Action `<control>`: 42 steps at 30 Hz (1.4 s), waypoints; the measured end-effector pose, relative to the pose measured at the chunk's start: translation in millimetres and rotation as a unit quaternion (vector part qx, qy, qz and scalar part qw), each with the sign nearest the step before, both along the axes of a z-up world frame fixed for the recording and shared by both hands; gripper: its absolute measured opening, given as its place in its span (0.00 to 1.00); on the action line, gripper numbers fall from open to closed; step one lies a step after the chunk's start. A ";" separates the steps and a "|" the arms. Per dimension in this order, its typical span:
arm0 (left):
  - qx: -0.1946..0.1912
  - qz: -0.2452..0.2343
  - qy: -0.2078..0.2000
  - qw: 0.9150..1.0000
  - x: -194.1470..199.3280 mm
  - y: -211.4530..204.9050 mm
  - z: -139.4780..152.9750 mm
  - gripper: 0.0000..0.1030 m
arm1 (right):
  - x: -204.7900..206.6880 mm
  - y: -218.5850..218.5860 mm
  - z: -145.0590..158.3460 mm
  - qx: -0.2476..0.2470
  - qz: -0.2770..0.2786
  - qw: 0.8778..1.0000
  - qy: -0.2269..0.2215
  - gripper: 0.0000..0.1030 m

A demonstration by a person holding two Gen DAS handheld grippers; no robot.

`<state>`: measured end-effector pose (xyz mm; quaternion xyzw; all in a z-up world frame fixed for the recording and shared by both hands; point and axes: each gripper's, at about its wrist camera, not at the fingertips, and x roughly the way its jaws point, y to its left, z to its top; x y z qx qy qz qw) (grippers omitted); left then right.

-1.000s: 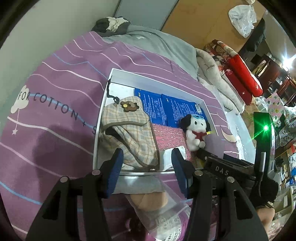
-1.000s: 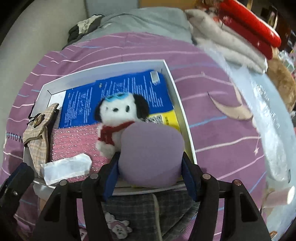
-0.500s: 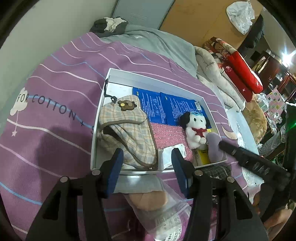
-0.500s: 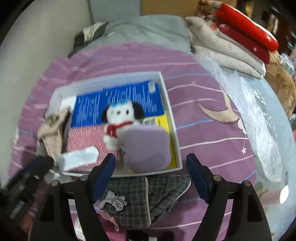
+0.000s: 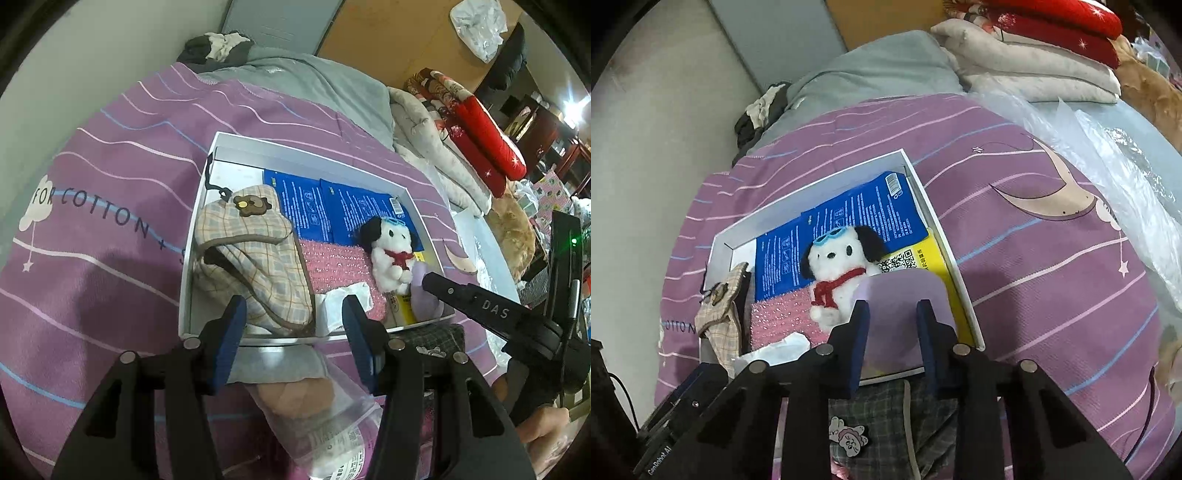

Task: Organize soft objects
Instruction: 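Open the right gripper and withdraw it from the pillow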

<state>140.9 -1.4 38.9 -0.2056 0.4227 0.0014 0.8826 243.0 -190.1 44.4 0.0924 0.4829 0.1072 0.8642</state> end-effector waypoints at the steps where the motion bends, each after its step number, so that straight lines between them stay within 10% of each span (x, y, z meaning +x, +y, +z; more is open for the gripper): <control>1: 0.003 -0.001 0.001 1.000 0.4 -0.6 -0.3 0.54 | 0.7 1.4 -2.7 -0.002 0.000 1.000 0.004 0.25; 42: -0.004 -0.069 0.023 0.997 -9.9 -15.5 17.6 0.54 | -38.9 -12.1 25.5 0.042 0.013 0.999 0.017 0.33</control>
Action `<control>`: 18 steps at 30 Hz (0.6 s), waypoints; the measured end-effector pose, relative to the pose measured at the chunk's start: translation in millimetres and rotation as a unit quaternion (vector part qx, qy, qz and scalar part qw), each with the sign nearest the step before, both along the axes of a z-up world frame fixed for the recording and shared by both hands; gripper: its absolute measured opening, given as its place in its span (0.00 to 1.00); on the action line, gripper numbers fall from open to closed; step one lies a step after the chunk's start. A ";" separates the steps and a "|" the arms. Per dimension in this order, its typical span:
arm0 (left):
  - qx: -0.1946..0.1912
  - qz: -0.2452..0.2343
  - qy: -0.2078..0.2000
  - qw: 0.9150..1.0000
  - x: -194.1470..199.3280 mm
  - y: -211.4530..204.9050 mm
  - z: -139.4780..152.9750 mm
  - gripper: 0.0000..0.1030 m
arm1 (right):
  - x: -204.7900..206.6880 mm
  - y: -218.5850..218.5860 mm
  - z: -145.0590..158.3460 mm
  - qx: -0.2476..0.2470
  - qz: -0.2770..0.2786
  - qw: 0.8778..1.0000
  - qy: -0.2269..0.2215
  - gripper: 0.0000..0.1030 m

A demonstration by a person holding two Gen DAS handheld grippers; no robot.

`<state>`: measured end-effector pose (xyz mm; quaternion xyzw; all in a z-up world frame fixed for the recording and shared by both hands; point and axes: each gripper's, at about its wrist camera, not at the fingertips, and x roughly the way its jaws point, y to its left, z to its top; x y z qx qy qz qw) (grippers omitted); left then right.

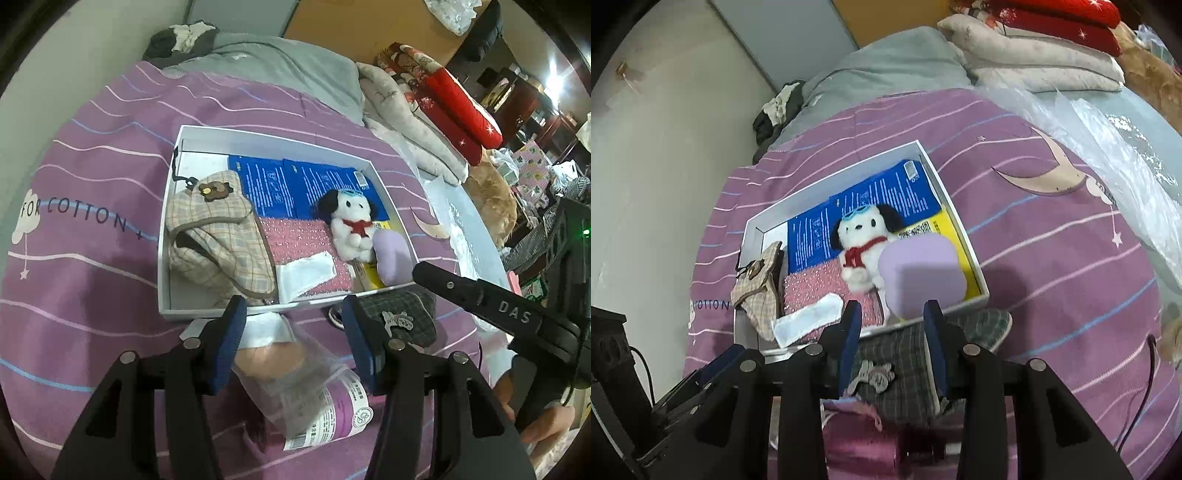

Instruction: Organize soft objects

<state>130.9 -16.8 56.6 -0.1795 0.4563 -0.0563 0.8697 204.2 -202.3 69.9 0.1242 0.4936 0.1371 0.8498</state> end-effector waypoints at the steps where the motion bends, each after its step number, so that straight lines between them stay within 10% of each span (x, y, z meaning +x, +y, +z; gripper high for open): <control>1: 0.002 0.000 0.002 1.000 0.0 -0.5 0.1 0.54 | -1.4 -0.3 1.7 -0.001 0.001 1.000 0.000 0.33; 18: -0.052 0.031 0.020 0.998 -24.5 41.4 21.3 0.54 | -28.7 7.0 22.0 -0.053 0.048 0.997 0.004 0.58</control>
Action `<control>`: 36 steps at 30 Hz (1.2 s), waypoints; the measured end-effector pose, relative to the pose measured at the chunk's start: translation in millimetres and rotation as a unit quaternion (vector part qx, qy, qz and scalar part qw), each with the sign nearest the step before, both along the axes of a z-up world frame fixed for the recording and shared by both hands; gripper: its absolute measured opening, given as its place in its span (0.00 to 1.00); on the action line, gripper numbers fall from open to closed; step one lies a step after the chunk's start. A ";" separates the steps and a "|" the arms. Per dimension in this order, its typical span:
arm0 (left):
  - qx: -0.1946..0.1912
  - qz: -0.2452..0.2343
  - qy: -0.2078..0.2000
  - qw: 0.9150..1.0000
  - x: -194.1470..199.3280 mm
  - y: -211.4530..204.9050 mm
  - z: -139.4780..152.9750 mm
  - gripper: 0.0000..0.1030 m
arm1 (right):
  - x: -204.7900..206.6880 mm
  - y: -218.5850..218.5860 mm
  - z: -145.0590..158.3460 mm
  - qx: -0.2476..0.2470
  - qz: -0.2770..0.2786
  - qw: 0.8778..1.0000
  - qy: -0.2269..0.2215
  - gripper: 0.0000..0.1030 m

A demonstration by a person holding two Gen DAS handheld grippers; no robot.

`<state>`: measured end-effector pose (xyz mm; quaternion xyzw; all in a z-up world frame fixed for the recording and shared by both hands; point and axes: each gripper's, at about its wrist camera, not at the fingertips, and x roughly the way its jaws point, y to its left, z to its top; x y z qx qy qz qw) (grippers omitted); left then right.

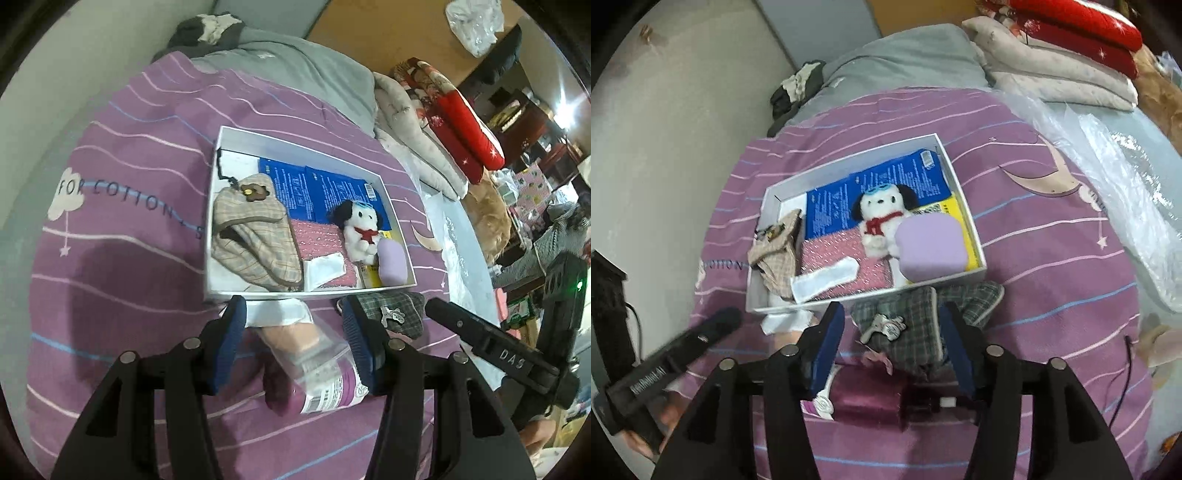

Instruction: Organize soft objects

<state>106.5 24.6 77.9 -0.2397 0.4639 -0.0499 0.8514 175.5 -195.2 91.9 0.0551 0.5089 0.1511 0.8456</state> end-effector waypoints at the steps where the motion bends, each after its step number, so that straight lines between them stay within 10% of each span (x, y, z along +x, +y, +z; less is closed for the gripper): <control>1: -0.008 0.000 0.002 1.000 -0.6 2.2 0.0 0.54 | -1.2 -0.3 0.5 -0.004 0.001 1.000 0.000 0.58; 9: -0.082 0.001 0.043 0.996 -1.6 14.5 -8.6 0.54 | -8.9 -2.7 1.0 -0.021 0.019 1.000 0.011 0.65; 29: -0.096 0.050 0.108 0.988 16.4 25.1 -62.5 0.53 | -4.6 -2.8 -18.7 -0.033 0.020 0.998 0.047 0.65; 36: -0.081 0.077 0.111 0.988 18.2 26.1 -69.4 0.27 | -4.5 -3.5 -19.4 -0.031 0.020 0.998 0.049 0.65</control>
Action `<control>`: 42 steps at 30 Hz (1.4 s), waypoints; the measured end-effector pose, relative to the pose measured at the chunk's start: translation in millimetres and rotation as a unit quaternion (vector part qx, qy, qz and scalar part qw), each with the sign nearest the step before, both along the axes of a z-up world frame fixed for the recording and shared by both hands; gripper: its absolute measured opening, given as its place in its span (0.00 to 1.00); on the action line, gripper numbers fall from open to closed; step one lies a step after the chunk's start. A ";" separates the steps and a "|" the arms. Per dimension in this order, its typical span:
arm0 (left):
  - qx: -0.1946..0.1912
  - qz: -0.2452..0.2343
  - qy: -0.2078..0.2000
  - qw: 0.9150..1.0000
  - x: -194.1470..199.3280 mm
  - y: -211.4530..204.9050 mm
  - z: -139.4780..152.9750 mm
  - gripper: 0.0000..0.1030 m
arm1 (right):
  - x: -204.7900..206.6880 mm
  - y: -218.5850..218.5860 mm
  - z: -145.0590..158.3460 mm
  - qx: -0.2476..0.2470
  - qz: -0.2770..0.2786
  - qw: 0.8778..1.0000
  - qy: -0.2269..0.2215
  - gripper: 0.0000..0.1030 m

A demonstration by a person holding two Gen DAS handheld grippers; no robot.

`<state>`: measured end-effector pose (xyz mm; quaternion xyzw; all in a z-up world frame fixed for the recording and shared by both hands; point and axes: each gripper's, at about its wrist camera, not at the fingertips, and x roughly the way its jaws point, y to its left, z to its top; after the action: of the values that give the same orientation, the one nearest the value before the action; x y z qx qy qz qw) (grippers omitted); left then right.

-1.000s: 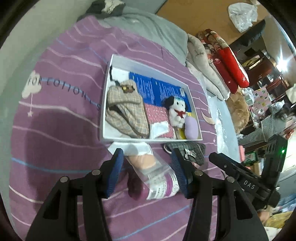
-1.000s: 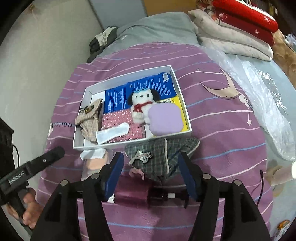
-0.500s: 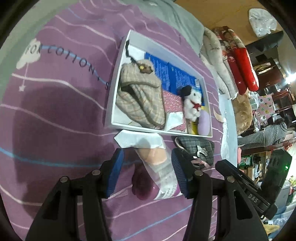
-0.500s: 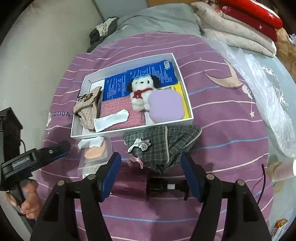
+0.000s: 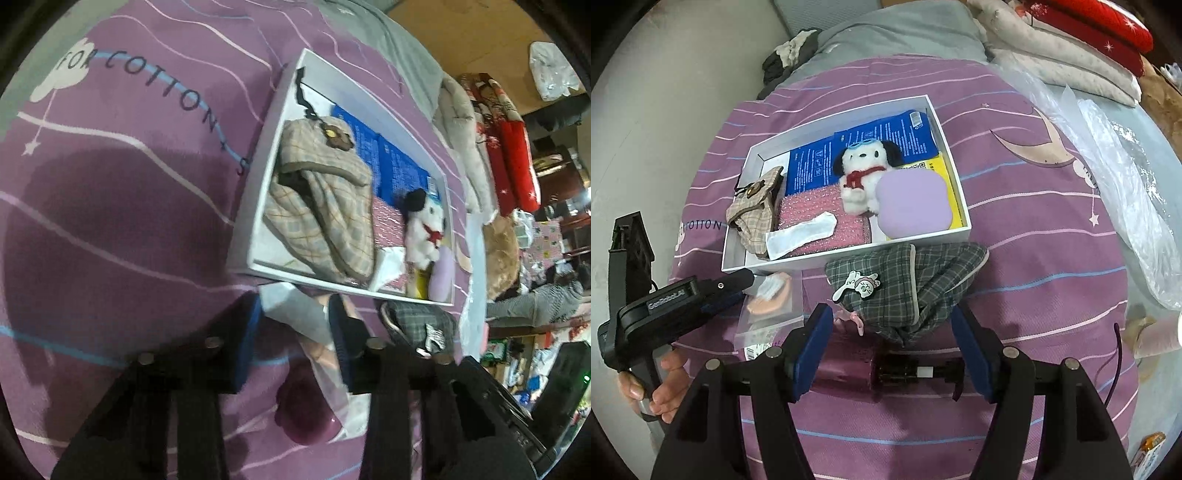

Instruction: Organize soft objects

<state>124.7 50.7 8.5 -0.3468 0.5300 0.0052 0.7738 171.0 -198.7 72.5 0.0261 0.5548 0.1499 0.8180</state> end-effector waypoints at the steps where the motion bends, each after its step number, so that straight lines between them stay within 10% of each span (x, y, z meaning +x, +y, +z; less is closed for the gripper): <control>1: 0.005 0.000 0.003 1.000 -0.2 -0.4 -0.4 0.24 | 0.1 0.2 0.0 0.000 0.000 1.000 0.000 0.65; 42: -0.022 -0.045 -0.074 0.996 -1.0 -25.5 40.4 0.11 | 12.3 10.4 -39.1 -0.048 0.016 0.999 0.021 0.66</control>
<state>123.7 25.2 48.9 -0.3396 0.4862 -0.0668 0.8024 183.3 -188.3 33.4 -0.0186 0.5791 0.1358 0.8037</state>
